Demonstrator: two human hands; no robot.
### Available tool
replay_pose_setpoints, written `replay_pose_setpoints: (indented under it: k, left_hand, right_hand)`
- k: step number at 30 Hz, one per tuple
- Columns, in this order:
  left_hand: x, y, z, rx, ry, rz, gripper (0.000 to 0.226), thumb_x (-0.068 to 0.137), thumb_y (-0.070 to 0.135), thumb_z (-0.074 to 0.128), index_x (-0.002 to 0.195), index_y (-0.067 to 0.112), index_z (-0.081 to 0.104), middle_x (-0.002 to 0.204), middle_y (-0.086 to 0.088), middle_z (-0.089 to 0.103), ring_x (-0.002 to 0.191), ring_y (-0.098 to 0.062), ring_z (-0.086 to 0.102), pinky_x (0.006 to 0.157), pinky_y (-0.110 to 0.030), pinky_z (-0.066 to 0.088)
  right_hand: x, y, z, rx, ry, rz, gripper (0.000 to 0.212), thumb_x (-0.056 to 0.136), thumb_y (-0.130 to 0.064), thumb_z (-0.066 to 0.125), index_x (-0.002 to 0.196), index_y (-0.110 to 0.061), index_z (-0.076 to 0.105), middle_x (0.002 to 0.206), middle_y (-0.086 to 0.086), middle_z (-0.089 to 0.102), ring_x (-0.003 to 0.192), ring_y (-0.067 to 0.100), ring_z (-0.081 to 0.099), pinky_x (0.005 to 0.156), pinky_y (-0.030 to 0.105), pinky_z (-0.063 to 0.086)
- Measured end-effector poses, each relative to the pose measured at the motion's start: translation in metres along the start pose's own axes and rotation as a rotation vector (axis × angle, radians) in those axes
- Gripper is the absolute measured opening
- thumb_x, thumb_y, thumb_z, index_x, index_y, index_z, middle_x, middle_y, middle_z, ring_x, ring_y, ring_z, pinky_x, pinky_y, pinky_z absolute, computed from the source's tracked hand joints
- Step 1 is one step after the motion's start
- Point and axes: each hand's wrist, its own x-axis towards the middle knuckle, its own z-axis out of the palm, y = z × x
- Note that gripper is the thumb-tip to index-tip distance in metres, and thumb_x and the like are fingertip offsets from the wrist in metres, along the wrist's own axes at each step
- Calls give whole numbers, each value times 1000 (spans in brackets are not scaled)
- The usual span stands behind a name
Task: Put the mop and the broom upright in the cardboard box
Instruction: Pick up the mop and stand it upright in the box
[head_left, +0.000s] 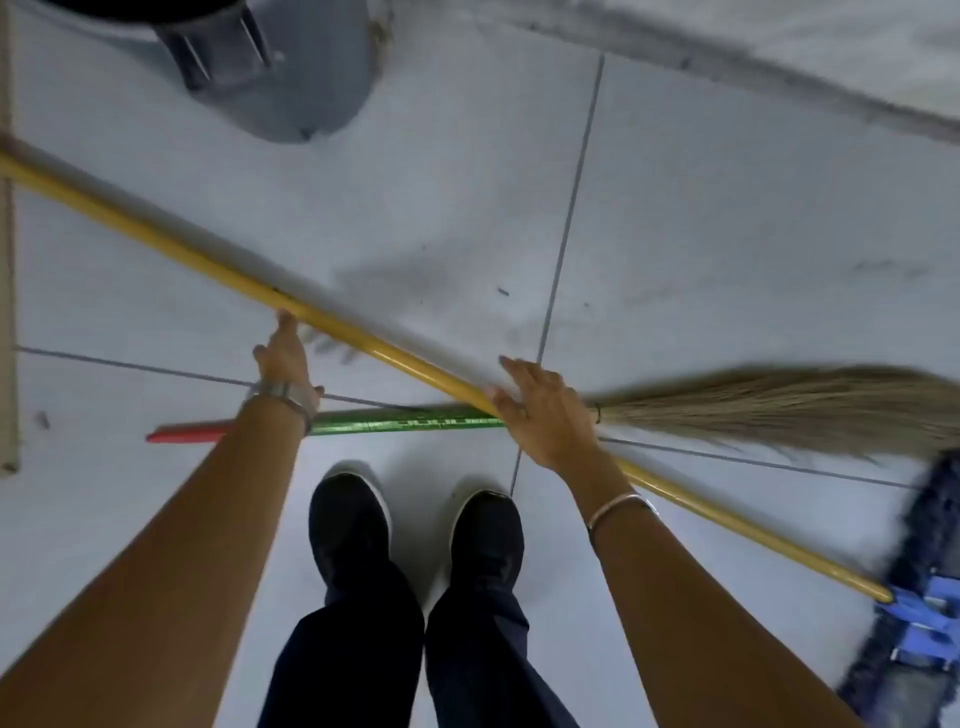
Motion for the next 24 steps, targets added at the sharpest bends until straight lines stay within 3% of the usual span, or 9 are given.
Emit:
replay_pose_setpoints:
  k: [2, 5, 7, 10, 13, 17, 20, 24]
  left_hand:
    - [15, -6, 4, -150, -134, -46, 52, 97, 41, 29, 145, 24, 18, 153, -4, 23, 139, -26, 26, 111, -52, 22]
    - [19, -7, 6, -273, -254, -75, 41, 99, 29, 30, 140, 25, 28, 140, -7, 41, 132, -25, 38, 111, -54, 24]
    - [13, -3, 7, -351, -257, -115, 32, 96, 32, 38, 128, 24, 39, 121, -7, 51, 121, -27, 48, 108, -56, 30]
    - [-5, 4, 0, -400, -203, -137, 43, 93, 39, 43, 132, 21, 37, 119, -9, 48, 112, -28, 50, 101, -57, 38]
    - [-39, 8, -17, -417, -216, -86, 48, 92, 41, 46, 135, 22, 37, 121, -7, 47, 109, -28, 52, 93, -59, 44]
    - [-98, 21, -46, -417, -232, 39, 31, 93, 40, 44, 117, 22, 44, 109, -4, 55, 100, -21, 61, 81, -58, 51]
    - [-151, 35, -65, -371, -307, 204, 26, 94, 39, 38, 115, 24, 38, 106, -4, 56, 98, -23, 62, 70, -52, 57]
    - [-230, 71, -88, -385, -366, 333, 14, 94, 37, 38, 99, 25, 44, 95, -5, 59, 91, -24, 66, 63, -48, 59]
  right_hand:
    - [9, 1, 14, -22, -135, -56, 53, 95, -44, 32, 142, -21, 24, 146, 8, 39, 129, 31, 39, 103, 46, 34]
    - [14, 1, 28, -11, -214, -49, 52, 94, -47, 32, 140, -22, 27, 140, 10, 46, 124, 33, 44, 100, 47, 37]
    - [13, -1, 28, 62, -212, -11, 52, 93, -48, 34, 138, -22, 31, 136, 12, 48, 122, 34, 45, 98, 48, 40]
    - [10, -11, 18, 111, -195, -4, 44, 92, -48, 39, 127, -23, 45, 118, 12, 56, 108, 33, 53, 88, 45, 46]
    - [-5, -21, 2, 165, -199, 36, 37, 89, -50, 43, 112, -22, 53, 107, 10, 57, 96, 31, 57, 78, 39, 46]
    - [-38, -38, -35, 175, -230, 56, 38, 85, -54, 47, 99, -19, 55, 97, 5, 61, 87, 26, 57, 68, 33, 40]
    - [-69, -50, -67, 205, -255, 45, 35, 83, -60, 46, 86, -26, 52, 85, -2, 60, 81, 20, 56, 60, 30, 35]
    - [-120, -69, -119, 277, -244, 57, 32, 78, -67, 46, 68, -37, 47, 67, -14, 48, 73, 13, 51, 60, 26, 34]
